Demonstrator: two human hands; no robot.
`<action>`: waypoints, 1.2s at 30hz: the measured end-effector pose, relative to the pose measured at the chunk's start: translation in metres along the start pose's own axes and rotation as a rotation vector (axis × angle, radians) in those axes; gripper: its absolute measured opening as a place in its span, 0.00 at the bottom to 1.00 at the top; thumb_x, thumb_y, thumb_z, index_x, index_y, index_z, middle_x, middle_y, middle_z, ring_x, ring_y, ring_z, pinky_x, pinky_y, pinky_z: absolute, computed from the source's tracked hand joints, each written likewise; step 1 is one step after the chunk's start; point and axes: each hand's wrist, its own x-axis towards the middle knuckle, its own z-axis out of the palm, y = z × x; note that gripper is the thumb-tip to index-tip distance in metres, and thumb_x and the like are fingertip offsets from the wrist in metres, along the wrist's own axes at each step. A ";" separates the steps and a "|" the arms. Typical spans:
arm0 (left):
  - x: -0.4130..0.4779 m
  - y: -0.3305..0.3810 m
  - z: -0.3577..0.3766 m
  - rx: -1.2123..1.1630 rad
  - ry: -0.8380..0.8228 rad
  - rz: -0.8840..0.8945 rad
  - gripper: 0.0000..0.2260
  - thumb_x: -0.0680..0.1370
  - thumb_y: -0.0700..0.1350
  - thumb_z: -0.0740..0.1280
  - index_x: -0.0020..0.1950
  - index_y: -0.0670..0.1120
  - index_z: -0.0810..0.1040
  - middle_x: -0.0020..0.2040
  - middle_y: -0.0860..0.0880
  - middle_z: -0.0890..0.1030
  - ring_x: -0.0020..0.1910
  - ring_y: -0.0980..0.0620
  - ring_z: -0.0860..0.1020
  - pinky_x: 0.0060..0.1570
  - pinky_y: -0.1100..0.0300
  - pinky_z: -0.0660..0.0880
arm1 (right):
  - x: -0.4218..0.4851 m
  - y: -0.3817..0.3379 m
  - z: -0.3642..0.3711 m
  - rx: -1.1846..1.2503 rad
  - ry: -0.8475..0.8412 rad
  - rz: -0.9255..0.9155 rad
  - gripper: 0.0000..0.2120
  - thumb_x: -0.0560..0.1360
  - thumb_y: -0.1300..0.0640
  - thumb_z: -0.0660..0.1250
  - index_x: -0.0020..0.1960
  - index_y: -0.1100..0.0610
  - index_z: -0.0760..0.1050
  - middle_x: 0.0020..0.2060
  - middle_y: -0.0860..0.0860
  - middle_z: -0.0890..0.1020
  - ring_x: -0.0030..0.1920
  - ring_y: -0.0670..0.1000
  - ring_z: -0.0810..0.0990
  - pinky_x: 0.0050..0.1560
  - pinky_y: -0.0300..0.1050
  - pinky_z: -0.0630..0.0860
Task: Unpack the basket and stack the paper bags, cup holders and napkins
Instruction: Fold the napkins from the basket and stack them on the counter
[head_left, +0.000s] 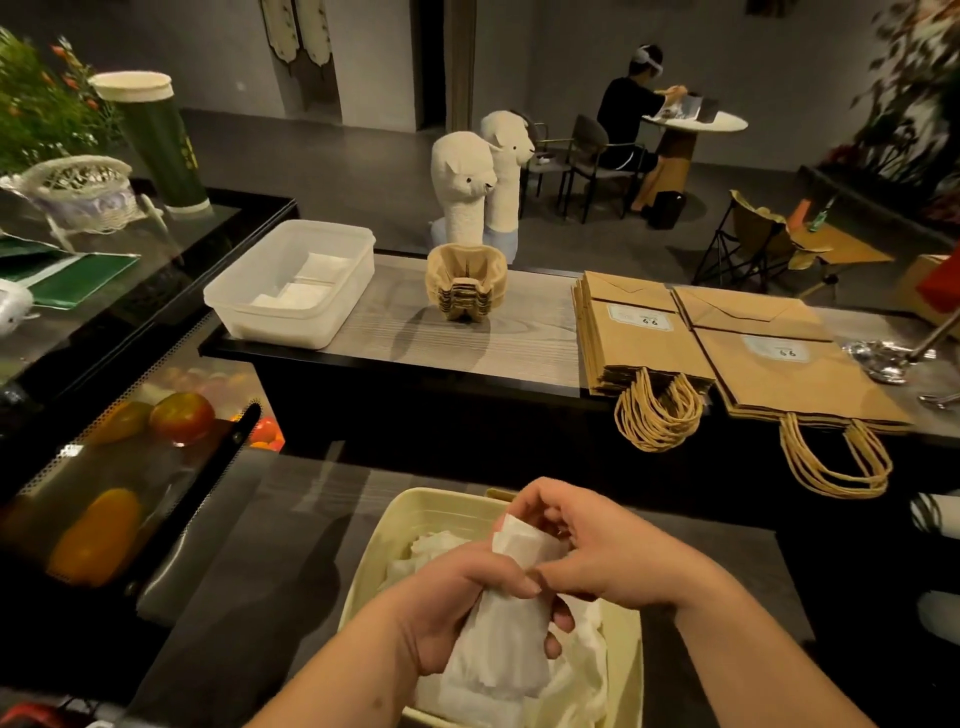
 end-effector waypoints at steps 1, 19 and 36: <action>0.001 0.003 -0.001 0.017 0.007 -0.023 0.23 0.72 0.39 0.65 0.67 0.35 0.77 0.49 0.37 0.80 0.44 0.41 0.80 0.50 0.50 0.77 | 0.005 -0.003 -0.002 -0.024 -0.014 0.016 0.22 0.70 0.60 0.77 0.60 0.44 0.75 0.53 0.47 0.83 0.51 0.49 0.85 0.51 0.51 0.85; 0.035 0.136 -0.067 0.609 0.834 0.677 0.21 0.73 0.35 0.76 0.58 0.56 0.76 0.53 0.52 0.83 0.52 0.55 0.83 0.51 0.59 0.82 | 0.118 -0.027 -0.069 0.246 0.576 -0.160 0.14 0.73 0.65 0.75 0.52 0.48 0.79 0.44 0.47 0.83 0.44 0.44 0.82 0.47 0.42 0.81; 0.099 0.179 -0.117 0.808 0.722 0.611 0.30 0.73 0.31 0.67 0.62 0.64 0.69 0.59 0.57 0.77 0.54 0.58 0.79 0.53 0.64 0.77 | 0.205 -0.013 -0.087 0.391 0.618 -0.156 0.26 0.72 0.73 0.66 0.56 0.44 0.71 0.51 0.49 0.78 0.46 0.46 0.79 0.43 0.40 0.80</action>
